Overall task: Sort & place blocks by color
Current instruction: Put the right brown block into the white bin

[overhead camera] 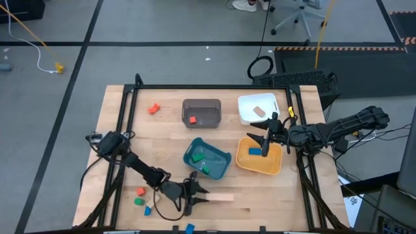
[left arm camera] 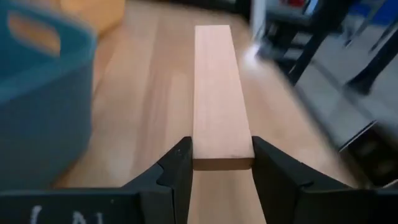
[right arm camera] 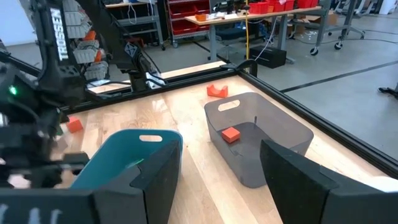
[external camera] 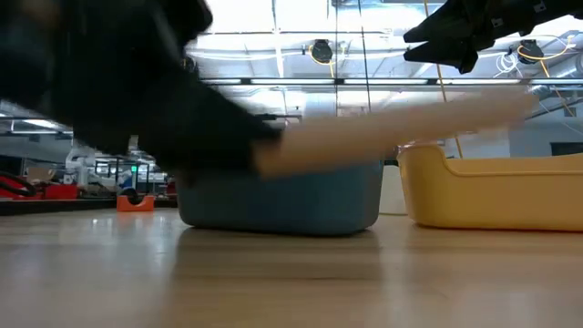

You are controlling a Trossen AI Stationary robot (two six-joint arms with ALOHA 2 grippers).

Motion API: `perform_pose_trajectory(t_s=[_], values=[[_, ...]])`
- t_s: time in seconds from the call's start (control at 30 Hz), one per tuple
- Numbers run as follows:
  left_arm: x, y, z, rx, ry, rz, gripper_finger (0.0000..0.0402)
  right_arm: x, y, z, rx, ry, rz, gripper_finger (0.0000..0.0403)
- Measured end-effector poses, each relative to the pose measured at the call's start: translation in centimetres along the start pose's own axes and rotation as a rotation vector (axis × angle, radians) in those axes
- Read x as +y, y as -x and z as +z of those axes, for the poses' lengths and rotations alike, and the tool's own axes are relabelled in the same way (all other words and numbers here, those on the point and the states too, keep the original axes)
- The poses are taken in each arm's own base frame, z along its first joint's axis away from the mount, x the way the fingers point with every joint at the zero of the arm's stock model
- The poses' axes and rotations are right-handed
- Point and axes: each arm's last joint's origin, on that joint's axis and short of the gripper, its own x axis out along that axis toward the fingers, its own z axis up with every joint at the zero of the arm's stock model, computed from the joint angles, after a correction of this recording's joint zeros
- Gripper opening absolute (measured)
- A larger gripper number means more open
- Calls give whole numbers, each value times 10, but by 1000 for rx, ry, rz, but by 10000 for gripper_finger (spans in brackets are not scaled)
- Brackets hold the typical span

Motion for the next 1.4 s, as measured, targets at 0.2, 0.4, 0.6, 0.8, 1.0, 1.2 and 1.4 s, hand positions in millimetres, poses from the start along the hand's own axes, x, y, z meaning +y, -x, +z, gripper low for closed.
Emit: perform_pose_trajectory(t_s=[0.2, 0.4, 0.6, 0.8, 1.0, 1.2, 1.4], values=[[-7, 17, 49, -137, -59, -33, 135, 0, 0, 0, -1, 0, 0, 215], [-2, 40, 97, -252, -197, -2, 135, 0, 0, 0, -1, -1, 0, 215], [27, 46, 117, -215, -228, 136, 135, 0, 0, 0, -1, -1, 0, 215], [58, 38, 115, -139, -215, 235, 135, 0, 0, 0, -1, -2, 0, 215], [83, 36, 119, -112, -257, 316, 150, 2, -1, 7, -69, -228, 24, 215], [111, 36, 126, -86, -367, 407, 140, 3, 0, 12, -103, -739, 66, 215], [133, 38, 130, -75, -380, 471, 136, 3, 0, 14, -106, -982, 92, 215]])
